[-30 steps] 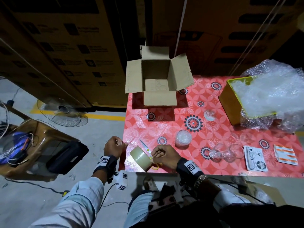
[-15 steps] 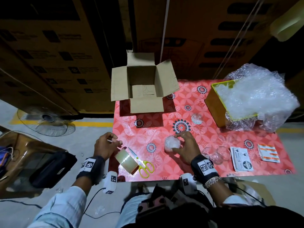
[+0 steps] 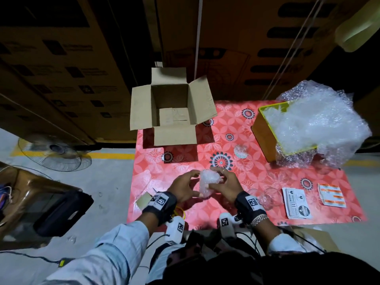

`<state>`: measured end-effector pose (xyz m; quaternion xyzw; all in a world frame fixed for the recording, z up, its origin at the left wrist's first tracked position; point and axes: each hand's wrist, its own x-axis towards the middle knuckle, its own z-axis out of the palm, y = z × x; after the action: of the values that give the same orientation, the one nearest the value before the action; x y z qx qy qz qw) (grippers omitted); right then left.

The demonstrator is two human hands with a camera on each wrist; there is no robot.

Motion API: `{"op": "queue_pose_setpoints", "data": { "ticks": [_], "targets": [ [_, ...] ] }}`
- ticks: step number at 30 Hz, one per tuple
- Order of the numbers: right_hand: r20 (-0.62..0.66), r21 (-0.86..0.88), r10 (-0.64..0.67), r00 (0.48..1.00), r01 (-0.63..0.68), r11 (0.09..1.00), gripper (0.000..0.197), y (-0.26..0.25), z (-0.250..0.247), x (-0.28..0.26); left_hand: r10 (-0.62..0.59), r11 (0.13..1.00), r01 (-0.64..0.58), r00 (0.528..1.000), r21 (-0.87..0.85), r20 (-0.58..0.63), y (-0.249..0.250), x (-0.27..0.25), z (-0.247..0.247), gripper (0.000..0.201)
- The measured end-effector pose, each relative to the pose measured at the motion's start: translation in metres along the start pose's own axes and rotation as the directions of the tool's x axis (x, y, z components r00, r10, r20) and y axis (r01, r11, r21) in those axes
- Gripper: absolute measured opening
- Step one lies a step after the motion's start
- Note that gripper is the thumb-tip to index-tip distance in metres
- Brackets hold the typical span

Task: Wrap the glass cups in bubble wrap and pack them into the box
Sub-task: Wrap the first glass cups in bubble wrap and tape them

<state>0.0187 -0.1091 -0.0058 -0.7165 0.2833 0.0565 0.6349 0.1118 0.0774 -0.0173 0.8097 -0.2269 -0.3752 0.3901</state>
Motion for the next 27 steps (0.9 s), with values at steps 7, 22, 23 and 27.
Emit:
{"op": "queue_pose_setpoints", "data": {
  "ticks": [7, 22, 23, 27],
  "targets": [
    [0.087, 0.160, 0.088, 0.992, -0.101, 0.982, 0.042, -0.006, -0.005, 0.011, -0.063, 0.966, 0.046, 0.996, -0.256, -0.060, -0.005, 0.000, 0.012, 0.062],
    [0.086, 0.105, 0.204, 0.975, -0.212, 0.972, 0.033, 0.031, 0.036, 0.036, -0.375, 0.903, 0.292, 0.895, -0.316, -0.244, -0.036, -0.006, 0.045, 0.046],
    [0.089, 0.103, 0.202, 0.975, -0.211, 0.972, 0.033, 0.033, 0.036, 0.037, -0.373, 0.907, 0.293, 0.892, -0.301, -0.255, -0.035, -0.006, 0.046, 0.041],
    [0.078, 0.074, 0.189, 0.979, -0.194, 0.978, 0.030, 0.034, 0.036, 0.037, -0.389, 0.912, 0.321, 0.875, -0.254, -0.289, -0.034, -0.005, 0.046, 0.034]
  ]
}}
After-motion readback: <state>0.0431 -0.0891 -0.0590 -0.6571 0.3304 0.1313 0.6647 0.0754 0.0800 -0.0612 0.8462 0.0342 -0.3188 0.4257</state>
